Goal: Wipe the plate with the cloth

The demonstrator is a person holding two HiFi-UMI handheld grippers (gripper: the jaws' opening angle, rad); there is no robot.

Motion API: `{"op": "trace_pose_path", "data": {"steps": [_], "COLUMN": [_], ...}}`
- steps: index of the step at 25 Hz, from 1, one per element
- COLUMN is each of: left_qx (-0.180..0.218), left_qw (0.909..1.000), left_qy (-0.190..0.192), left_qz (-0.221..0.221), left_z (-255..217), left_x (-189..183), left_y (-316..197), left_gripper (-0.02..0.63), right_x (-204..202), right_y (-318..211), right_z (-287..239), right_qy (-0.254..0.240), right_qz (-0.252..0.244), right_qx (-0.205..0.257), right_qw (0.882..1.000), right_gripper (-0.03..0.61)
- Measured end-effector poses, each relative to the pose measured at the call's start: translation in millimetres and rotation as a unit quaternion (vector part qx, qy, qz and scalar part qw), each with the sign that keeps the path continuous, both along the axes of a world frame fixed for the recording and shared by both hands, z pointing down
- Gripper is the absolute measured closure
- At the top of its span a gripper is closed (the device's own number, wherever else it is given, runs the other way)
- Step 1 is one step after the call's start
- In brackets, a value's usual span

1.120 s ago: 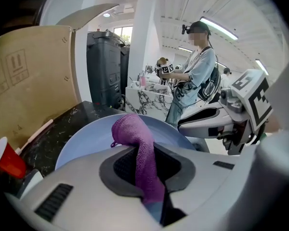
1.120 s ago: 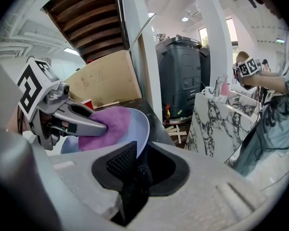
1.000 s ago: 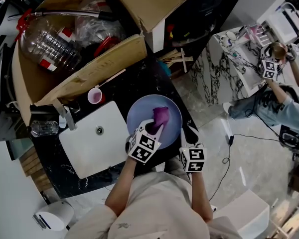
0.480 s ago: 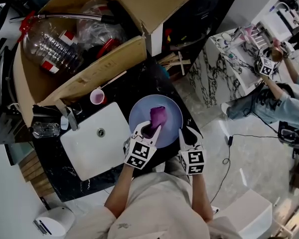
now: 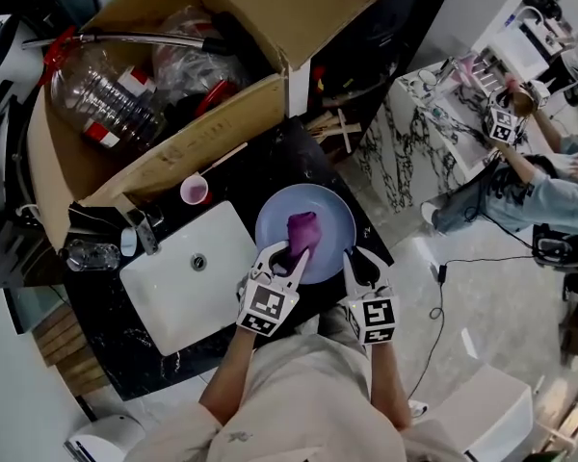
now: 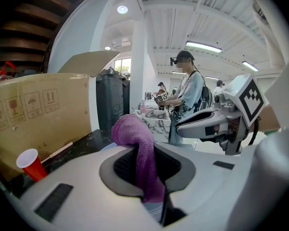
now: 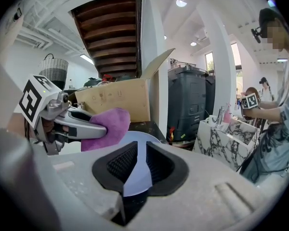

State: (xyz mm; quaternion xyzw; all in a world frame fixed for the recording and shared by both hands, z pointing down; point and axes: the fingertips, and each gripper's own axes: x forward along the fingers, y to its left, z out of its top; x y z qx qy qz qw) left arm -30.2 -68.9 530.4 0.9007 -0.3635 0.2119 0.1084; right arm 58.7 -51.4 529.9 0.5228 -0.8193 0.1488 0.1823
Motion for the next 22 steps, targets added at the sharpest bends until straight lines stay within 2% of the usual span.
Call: {"op": "trace_pose_path", "data": {"steps": [9,22], "left_qx": [0.007,0.016], "left_qw": [0.9999,0.9995], "left_qy": [0.012,0.023], "left_qz": [0.007,0.017], "left_z": [-2,-9], "left_x": [-17,-12], "left_y": [17,21], "left_gripper": [0.555,0.555], "right_x": [-10,-16], "right_y": [18,22], "right_z": [-9,-20], "right_qy": [0.014,0.025], "right_qz": [0.009,0.004], "right_qx": [0.012,0.023], "right_qw": [1.000,0.999], "right_gripper": [0.517,0.517]}}
